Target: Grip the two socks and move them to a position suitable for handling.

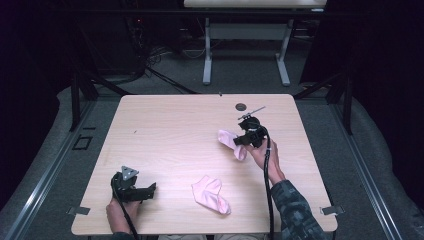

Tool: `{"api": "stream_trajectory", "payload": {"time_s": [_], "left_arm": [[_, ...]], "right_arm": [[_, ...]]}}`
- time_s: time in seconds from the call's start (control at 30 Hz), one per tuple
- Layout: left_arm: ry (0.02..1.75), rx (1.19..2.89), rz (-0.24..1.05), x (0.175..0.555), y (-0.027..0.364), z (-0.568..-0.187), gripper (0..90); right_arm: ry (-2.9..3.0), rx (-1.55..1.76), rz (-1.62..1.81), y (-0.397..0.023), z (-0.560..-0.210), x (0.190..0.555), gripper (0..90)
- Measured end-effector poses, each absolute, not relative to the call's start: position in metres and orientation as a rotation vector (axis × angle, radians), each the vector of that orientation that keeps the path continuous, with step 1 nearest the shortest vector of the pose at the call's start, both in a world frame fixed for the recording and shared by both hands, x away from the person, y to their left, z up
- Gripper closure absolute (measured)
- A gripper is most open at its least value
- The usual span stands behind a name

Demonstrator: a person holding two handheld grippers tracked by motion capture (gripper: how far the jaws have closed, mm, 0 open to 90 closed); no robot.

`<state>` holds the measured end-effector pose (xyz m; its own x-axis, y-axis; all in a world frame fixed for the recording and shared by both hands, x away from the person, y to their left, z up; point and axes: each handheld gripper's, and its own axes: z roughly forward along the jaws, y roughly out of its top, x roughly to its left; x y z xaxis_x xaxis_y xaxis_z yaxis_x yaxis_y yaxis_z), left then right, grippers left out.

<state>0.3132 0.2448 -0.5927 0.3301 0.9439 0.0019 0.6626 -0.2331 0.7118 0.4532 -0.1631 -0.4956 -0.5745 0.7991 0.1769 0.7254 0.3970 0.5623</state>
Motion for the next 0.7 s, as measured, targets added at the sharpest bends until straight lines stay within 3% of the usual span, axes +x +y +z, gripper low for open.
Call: {"api": "stream_trajectory", "payload": {"time_s": [0.37,0.7], "left_arm": [[1.407,1.984,0.591,0.313,0.245,-0.593,0.5],[1.409,1.982,0.594,0.313,0.245,-0.593,0.5]], "right_arm": [[2.532,1.227,0.993,-0.161,-0.466,0.406,86.6],[2.636,1.106,0.978,-0.140,-0.495,0.398,86.5]]}}
